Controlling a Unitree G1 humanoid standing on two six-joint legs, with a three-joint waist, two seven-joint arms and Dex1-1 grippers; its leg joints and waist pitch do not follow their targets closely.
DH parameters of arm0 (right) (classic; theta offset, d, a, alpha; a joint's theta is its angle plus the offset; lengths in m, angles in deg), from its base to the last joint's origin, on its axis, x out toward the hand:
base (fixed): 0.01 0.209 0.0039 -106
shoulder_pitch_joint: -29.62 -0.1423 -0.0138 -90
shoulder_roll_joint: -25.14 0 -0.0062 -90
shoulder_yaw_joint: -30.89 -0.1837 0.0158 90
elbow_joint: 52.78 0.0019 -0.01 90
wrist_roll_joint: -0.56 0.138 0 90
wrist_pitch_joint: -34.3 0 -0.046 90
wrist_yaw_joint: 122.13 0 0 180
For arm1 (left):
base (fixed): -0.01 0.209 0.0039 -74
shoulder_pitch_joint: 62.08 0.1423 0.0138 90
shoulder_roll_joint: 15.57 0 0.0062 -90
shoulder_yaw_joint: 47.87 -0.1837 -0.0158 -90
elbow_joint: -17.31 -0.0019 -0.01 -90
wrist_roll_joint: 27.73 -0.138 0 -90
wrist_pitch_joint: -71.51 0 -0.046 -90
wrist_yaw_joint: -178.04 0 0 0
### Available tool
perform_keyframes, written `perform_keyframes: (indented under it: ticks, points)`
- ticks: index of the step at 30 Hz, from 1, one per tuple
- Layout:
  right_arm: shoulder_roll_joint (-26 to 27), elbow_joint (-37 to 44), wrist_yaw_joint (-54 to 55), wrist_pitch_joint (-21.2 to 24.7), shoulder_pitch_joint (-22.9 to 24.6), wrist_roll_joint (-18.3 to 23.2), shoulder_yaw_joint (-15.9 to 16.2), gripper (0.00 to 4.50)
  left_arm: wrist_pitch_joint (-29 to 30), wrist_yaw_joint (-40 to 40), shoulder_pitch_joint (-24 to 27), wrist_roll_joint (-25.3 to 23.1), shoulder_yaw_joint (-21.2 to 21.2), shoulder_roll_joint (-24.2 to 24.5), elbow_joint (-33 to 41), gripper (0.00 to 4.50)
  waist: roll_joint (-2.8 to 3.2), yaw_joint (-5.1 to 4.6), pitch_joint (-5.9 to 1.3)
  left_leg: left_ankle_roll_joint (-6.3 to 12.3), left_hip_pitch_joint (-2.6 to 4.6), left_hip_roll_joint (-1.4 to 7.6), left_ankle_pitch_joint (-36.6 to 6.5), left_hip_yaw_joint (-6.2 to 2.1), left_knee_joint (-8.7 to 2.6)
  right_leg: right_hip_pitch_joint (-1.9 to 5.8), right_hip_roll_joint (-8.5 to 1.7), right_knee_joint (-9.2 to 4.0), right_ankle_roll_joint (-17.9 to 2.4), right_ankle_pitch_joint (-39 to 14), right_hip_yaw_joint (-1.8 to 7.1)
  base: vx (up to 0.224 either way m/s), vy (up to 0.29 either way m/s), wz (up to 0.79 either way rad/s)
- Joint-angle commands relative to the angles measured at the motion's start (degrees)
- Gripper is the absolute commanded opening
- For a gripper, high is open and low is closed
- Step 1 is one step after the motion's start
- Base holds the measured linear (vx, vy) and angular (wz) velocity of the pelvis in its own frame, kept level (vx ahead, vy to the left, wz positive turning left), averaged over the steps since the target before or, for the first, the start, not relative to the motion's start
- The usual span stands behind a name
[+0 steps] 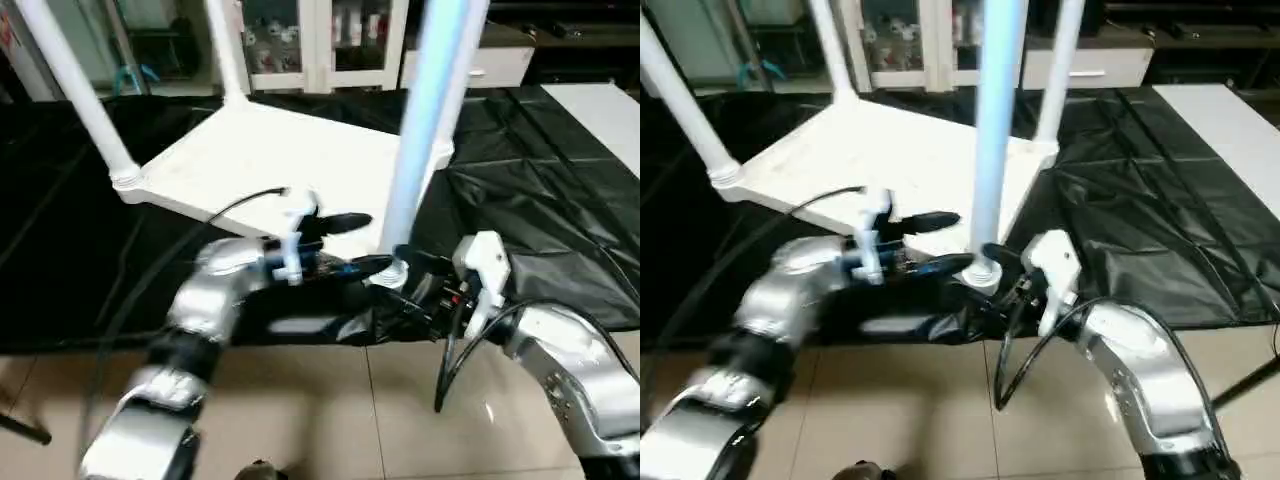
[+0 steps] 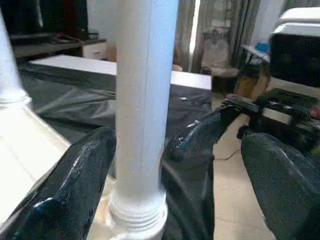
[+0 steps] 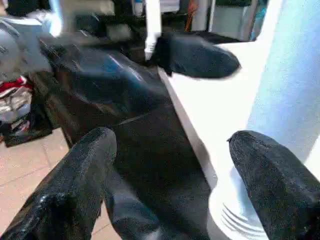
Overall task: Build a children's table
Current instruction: Rotate table base
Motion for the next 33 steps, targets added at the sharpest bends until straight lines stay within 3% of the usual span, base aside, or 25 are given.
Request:
perform_keyframes:
  ticks: [1, 2, 5, 6, 7, 8, 9, 10, 11, 12, 13, 14, 15, 17, 18, 19, 20, 21, 23, 24, 25, 29, 31, 32, 33]
  points:
    - [-0.1, -0.7, -0.5, 0.9, -0.4, -0.6, 0.5, 3.97, 0.8, 1.1, 2.7, -1.3, 0.2, 2.0, 4.4, 4.42, -1.71, -0.3, -3.72, 3.92, 2.13, 1.05, -11.4, 0.26, -4.14, 1.71, -1.49, -3.76, -14.1, -2.4, 0.52, 0.0, 0.0, 0.0]
    - [-0.2, -1.5, -0.4, 1.0, -0.8, -1.2, 0.6, 3.97, 0.2, 3.3, 4.8, -3.7, 0.7, 3.8, 6.2, 4.42, -2.61, -0.35, -3.51, 3.37, 1.81, 1.11, -12.0, 0.2, -4.46, 2.02, -1.73, -3.87, -13.1, -3.7, 0.55, 0.0, 0.0, 0.0]
    - [-0.2, -3.4, -0.4, 1.1, -1.8, -1.8, 0.7, 3.97, -0.1, 7.0, 7.3, -7.3, 1.7, 6.1, 8.9, 4.42, -2.04, -0.63, -3.33, 1.43, 1.84, 1.05, -13.8, 0.01, -4.92, 1.8, -1.78, -4.14, -10.1, -7.8, 0.6, 0.0, 0.0, 0.0]
    - [-0.2, -6.5, 0.1, 0.2, -3.4, -3.3, 1.1, 3.97, 0.5, 8.0, 8.1, -8.1, 2.1, 7.2, 10.0, 4.42, -2.35, -0.59, -3.4, -0.5, 2.35, 1.11, -15.1, 0.02, -5.03, 1.55, -1.66, -4.3, -9.6, -8.2, 0.73, 0.0, 0.0, 0.0]
    - [-0.1, -9.6, 0.6, -1.1, -5.1, -4.8, 1.5, 3.97, 1.1, 8.9, 8.5, -8.4, 2.3, 7.8, 10.6, 4.42, -2.32, -0.69, -3.38, -1.1, 2.33, 1.09, -15.5, -0.08, -5.15, 1.54, -1.63, -4.15, -9.9, -8.0, 0.65, 0.0, 0.0, 0.0]
    - [0.2, -14.5, 1.5, -3.1, -7.9, -6.8, 2.0, 3.97, 1.6, 10.3, 8.8, -8.5, 2.3, 8.6, 11.1, 4.42, -1.73, -0.84, -3.44, -2.51, 2.47, 1.01, -16.7, -0.17, -5.16, 1.31, -1.58, -4.0, -10.2, -7.7, 0.53, 0.0, 0.0, 0.0]
    - [0.4, -16.9, 2.1, -4.2, -9.4, -7.7, 2.2, 3.97, 1.5, 10.8, 8.7, -8.7, 2.3, 8.7, 10.8, 4.42, -2.4, -1.19, -3.05, -3.1, 2.19, 0.74, -18.1, -0.03, -5.38, 1.51, -1.55, -4.31, -10.0, -9.4, 0.58, 0.0, 0.0, 0.0]
    - [0.6, -19.1, 2.6, -5.3, -10.9, -8.5, 2.3, 3.97, 1.3, 11.5, 8.4, -9.2, 2.3, 8.9, 10.2, 4.42, -2.38, -0.95, -3.14, -3.31, 2.36, 0.79, -18.3, -0.04, -5.39, 1.52, -1.72, -4.4, -9.8, -10.2, 0.61, 0.0, 0.0, 0.0]
    - [1.3, -21.6, 2.9, -6.1, -12.7, -8.6, 2.1, 3.97, 0.8, 12.7, 8.1, -9.8, 2.2, 8.9, 9.8, 4.42, -1.87, -1.14, -3.12, -3.79, 2.59, 0.72, -19.2, 0.04, -5.27, 1.23, -1.67, -4.56, -9.8, -10.8, 0.75, 0.0, 0.0, 0.0]
    - [1.3, -21.7, 2.9, -6.1, -12.8, -8.6, 2.1, 3.97, 0.8, 12.7, 8.1, -9.8, 2.2, 8.9, 9.7, 4.42, -2.15, -1.13, -3.1, -3.87, 2.49, 0.69, -19.5, 0.01, -5.3, 1.42, -1.65, -4.58, -9.7, -11.0, 0.76, 0.0, 0.0, 0.0]
    - [2.1, -24.0, 3.0, -6.9, -14.4, -8.3, 1.9, 3.97, 0.5, 13.9, 7.8, -9.9, 2.4, 8.6, 9.4, 4.42, -1.31, -0.77, -3.23, -4.08, 2.73, 0.7, -19.4, -0.1, -5.23, 1.33, -1.73, -4.48, -9.6, -10.7, 0.78, 0.0, 0.0, 0.0]
    - [3.2, -26.7, 3.0, -8.0, -16.2, -8.1, 1.5, 3.97, 0.5, 15.7, 7.7, -10.2, 2.9, 8.1, 9.5, 4.42, -1.82, -1.12, -3.32, -3.89, 2.62, 0.7, -19.1, -0.03, -5.12, 1.4, -1.56, -4.37, -10.0, -8.7, 0.8, 0.0, 0.0, 0.0]
    - [3.5, -27.6, 3.0, -8.3, -16.8, -8.0, 1.4, 3.97, 0.5, 16.3, 7.6, -10.3, 3.1, 7.8, 9.3, 4.42, -1.03, -1.21, -3.42, -4.17, 2.4, 0.6, -18.8, -0.14, -5.15, 1.57, -1.49, -4.26, -10.5, -6.9, 0.63, 0.0, 0.0, 0.0]
    - [6.9, -34.3, 3.3, -11.5, -20.5, -7.6, 0.8, 3.97, 2.7, 22.3, 6.7, -9.6, 5.4, 4.8, 7.9, 4.42, -0.96, -1.3, -3.53, -4.22, 2.45, 0.52, -19.0, -0.09, -4.93, 1.57, -1.39, -3.9, -11.6, -5.2, 0.55, 0.0, 0.0, 0.0]
    - [8.1, -35.7, 3.4, -12.4, -21.5, -7.2, 0.5, 3.97, 3.2, 24.5, 6.8, -9.3, 6.0, 3.8, 8.0, 4.42, -1.24, -1.61, -3.52, -4.0, 2.26, 0.47, -19.0, -0.12, -4.9, 1.86, -1.53, -3.9, -12.4, -5.0, 0.51, 0.0, 0.0, 0.0]
    - [9.7, -36.1, 3.1, -13.2, -22.1, -6.4, 0.1, 3.97, 3.6, 27.3, 7.4, -8.9, 6.7, 2.4, 8.6, 4.42, -2.38, -1.79, -3.52, -3.32, 2.17, 0.48, -18.5, 0.03, -4.92, 2.01, -1.41, -4.07, -12.5, -5.0, 0.48, 0.0, 0.0, 0.0]
    - [10.3, -34.7, 3.0, -13.0, -21.4, -5.5, -0.2, 3.97, 2.9, 29.4, 8.1, -9.0, 7.3, 1.5, 9.2, 4.42, -1.93, -1.79, -3.54, -2.35, 2.04, 0.53, -17.0, -0.04, -4.85, 2.05, -1.54, -3.92, -12.7, -4.6, 0.54, 0.0, 0.0, 0.0]
    - [10.6, -31.8, 3.3, -12.2, -19.9, -4.5, -0.7, 3.97, 2.7, 31.8, 8.7, -9.3, 8.0, 0.6, 9.5, 4.42, -2.76, -2.03, -3.62, -1.27, 1.9, 0.62, -15.2, 0.02, -4.73, 2.28, -1.45, -3.98, -12.6, -3.0, 0.52, 0.0, 0.0, 0.0]
    - [10.9, -28.2, 4.1, -11.1, -17.8, -3.4, -1.1, 3.97, 2.9, 33.5, 9.5, -9.0, 8.8, -0.2, 10.1, 4.42, -3.01, -1.75, -3.77, -0.21, 1.99, 0.68, -12.8, 0.08, -4.51, 2.38, -1.37, -3.75, -12.4, -0.8, 0.53, 0.0, 0.0, 0.0]
    - [11.1, -18.9, 8.2, -7.4, -11.1, -2.8, -1.3, 3.97, 3.1, 37.2, 13.0, -9.4, 9.9, -1.5, 13.0, 4.42, -2.38, -1.72, -3.78, 0.77, 1.85, 0.63, -9.9, -0.04, -4.4, 2.33, -1.16, -3.44, -12.1, 2.0, 0.48, 0.0, 0.0, 0.0]
    - [11.1, -18.9, 8.2, -7.4, -11.1, -2.8, -1.3, 3.97, 3.1, 37.2, 13.0, -9.4, 9.9, -1.5, 13.0, 4.42, -2.34, -1.46, -3.64, 0.7, 1.85, 0.85, -8.7, -0.19, -4.56, 2.58, -1.1, -3.45, -11.5, 3.6, 0.52, 0.0, 0.0, 0.0]
    - [12.3, -3.0, 17.5, -1.4, 3.7, -7.2, -0.6, 3.97, -0.3, 45.8, 20.7, -13.6, 11.9, -3.9, 19.0, 4.42, -2.36, -1.14, -4.01, 1.02, 2.23, 0.91, -8.4, -0.16, -4.5, 2.38, -0.76, -3.74, -10.5, 5.9, 0.35, 0.015, 0.005, 0.0]
    - [14.0, -0.2, 21.7, 0.5, 6.0, -8.5, -2.0, 3.97, -0.3, 48.8, 21.9, -15.7, 11.9, -4.2, 20.6, 4.42, -2.41, -1.27, -3.61, -0.09, 2.13, 0.89, -13.1, -0.18, -5.13, 2.05, -0.85, -4.45, -9.0, -0.3, 0.4, 0.0, 0.0, 0.0]
    - [15.5, 1.6, 25.8, 2.2, 7.6, -10.4, -3.5, 3.97, -1.1, 51.1, 23.0, -17.5, 11.6, -4.5, 22.3, 4.42, -2.77, -1.46, -3.14, -0.98, 2.11, 0.97, -16.6, -0.22, -5.67, 1.78, -0.97, -4.95, -8.1, -6.3, 0.51, 0.0, 0.0, 0.0]
    - [15.5, 1.6, 25.8, 2.2, 7.6, -10.4, -3.5, 3.97, -1.1, 51.1, 23.0, -17.5, 11.6, -4.5, 22.3, 4.42, -2.63, -1.53, -2.86, -2.13, 2.43, 1.0, -20.3, -0.26, -5.88, 1.28, -1.11, -5.51, -6.7, -12.3, 0.66, 0.0, 0.0, 0.0]
